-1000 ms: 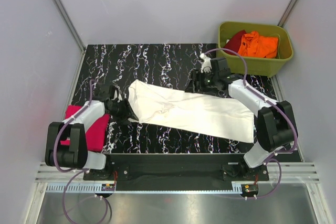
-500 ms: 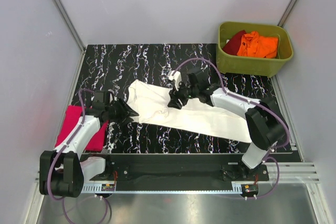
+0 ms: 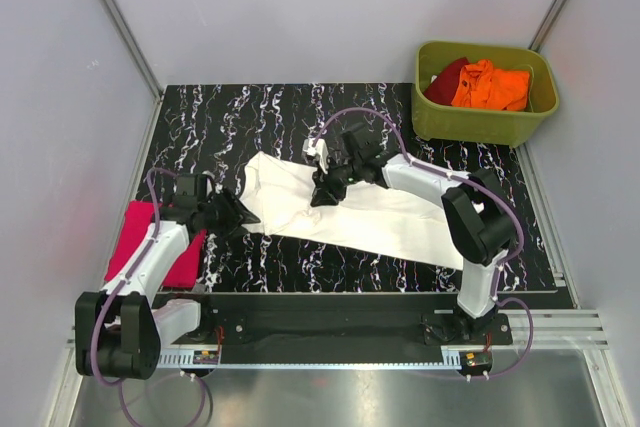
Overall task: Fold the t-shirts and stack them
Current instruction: Fold the tshirt
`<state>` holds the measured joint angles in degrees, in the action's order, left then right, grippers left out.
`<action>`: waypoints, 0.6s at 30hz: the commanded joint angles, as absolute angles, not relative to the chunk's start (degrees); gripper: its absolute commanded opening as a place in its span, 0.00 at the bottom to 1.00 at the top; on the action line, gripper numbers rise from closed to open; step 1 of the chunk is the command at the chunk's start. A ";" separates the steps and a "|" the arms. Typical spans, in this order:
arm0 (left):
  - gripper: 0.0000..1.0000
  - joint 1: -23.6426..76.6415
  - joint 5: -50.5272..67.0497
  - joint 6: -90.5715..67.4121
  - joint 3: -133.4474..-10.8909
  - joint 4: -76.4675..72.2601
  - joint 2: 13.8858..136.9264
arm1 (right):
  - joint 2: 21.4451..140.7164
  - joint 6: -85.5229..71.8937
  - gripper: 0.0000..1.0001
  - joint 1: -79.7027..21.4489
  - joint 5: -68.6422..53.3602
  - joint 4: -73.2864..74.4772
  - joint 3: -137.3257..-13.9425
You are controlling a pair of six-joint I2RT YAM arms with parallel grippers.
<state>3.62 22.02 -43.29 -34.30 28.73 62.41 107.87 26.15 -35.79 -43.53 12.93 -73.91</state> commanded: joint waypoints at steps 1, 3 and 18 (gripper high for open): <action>0.52 2.73 21.36 -41.40 -37.09 28.39 62.22 | 108.89 28.21 0.38 -36.83 -48.69 15.90 -77.08; 0.53 2.11 21.62 -40.96 -37.44 28.39 62.75 | 109.42 29.00 0.38 -37.44 -48.60 16.78 -77.43; 0.54 0.18 22.41 -39.46 -40.52 28.92 64.51 | 111.71 28.39 0.37 -38.32 -44.74 15.74 -77.00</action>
